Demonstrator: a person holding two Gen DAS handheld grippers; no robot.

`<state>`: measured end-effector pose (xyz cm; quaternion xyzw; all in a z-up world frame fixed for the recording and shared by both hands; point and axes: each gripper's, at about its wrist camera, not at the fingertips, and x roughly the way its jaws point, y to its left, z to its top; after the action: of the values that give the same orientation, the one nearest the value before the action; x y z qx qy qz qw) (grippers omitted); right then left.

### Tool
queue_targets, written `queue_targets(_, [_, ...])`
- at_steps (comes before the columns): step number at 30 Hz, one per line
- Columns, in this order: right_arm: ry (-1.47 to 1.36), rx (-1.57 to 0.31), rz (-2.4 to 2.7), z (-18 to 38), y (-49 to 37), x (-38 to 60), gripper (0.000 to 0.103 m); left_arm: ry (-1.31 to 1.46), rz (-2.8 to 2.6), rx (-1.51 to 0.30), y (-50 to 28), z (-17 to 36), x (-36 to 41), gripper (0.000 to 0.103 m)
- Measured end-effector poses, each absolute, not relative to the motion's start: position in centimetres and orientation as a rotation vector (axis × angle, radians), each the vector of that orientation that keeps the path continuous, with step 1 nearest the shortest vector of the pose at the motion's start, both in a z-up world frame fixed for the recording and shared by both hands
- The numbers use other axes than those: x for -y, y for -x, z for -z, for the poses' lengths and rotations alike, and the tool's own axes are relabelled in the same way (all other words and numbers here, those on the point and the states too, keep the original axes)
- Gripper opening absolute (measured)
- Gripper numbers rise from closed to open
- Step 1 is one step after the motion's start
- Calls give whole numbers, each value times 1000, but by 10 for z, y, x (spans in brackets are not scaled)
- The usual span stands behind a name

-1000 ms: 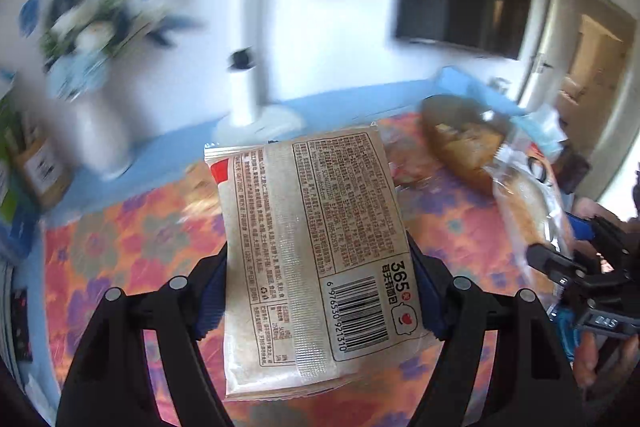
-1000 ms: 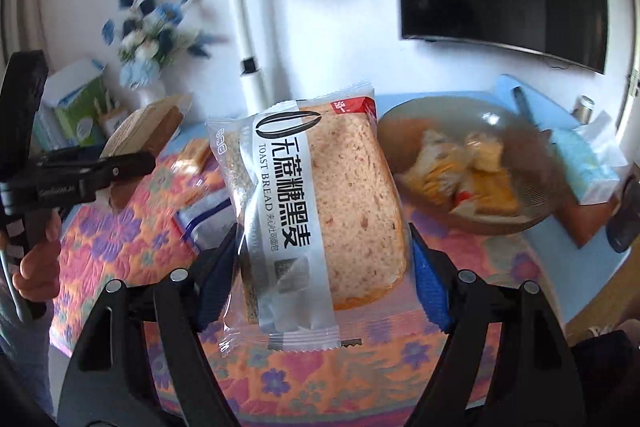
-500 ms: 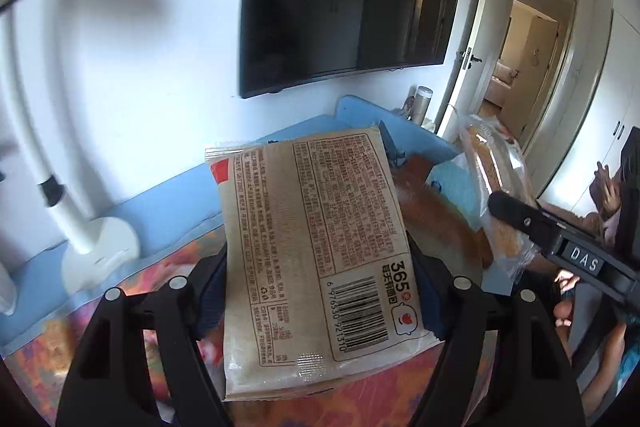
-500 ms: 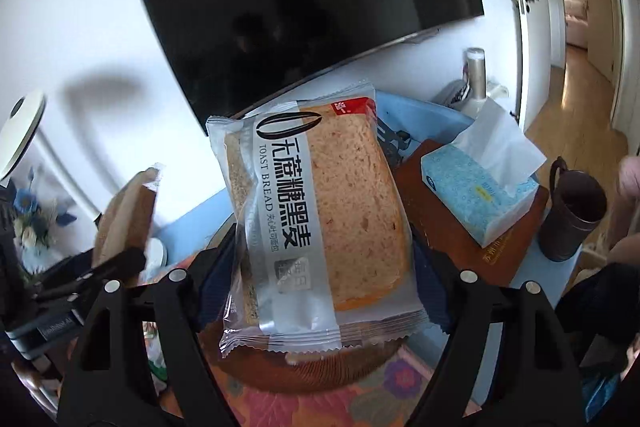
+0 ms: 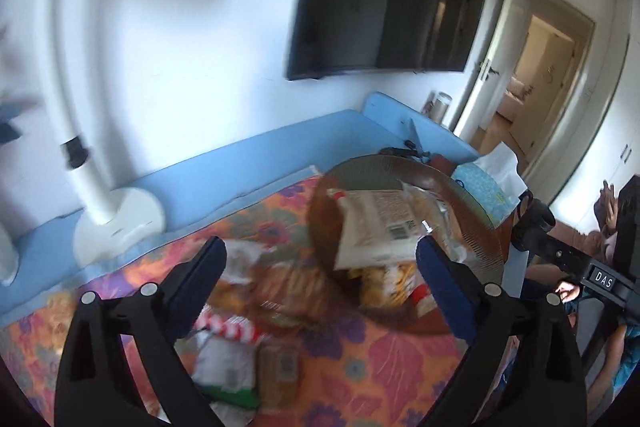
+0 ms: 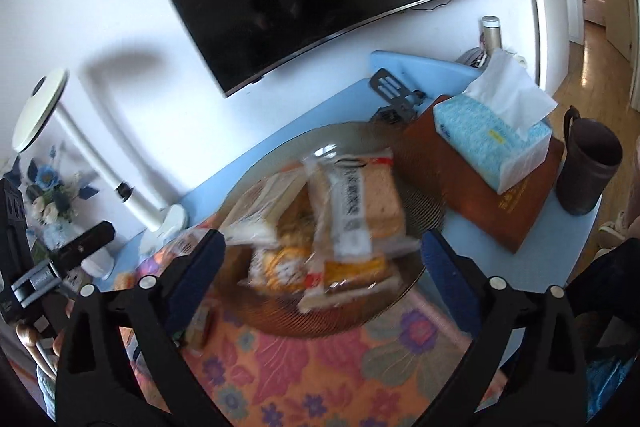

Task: Organize snacks
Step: 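Carry both bread bags to the glass bowl and open both tools, then grasp the blue-white chip bag with left tool while right tool approaches a cracker bar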

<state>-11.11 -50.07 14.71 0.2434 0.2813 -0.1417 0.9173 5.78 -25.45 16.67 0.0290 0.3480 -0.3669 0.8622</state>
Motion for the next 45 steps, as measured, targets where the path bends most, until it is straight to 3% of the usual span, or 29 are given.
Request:
queue_targets(8, [-402,-617,102,-146,115,415,100,60,572,-714,-27,-167,109,96])
queue_targets(14, [-282,-678,17,-133,97,358,100,107,543,-774,-14,-140,54,96])
queue_targets(27, [-281,-877,36,-67,69,340,98,-199,621,-826,2,-68,100,96])
queue_targets(34, [-330,-890,9,-59,56,337,97,-195,682,-846,-2,-59,102,96])
queue_targets(40, [-477,-944,-28,-43,11,341,88,-230,735,-899,-17,-37,127,96])
queue_targets(45, [-402,-976,6,-32,-17,323,88,-240,768,-865,-9,-32,134,96])
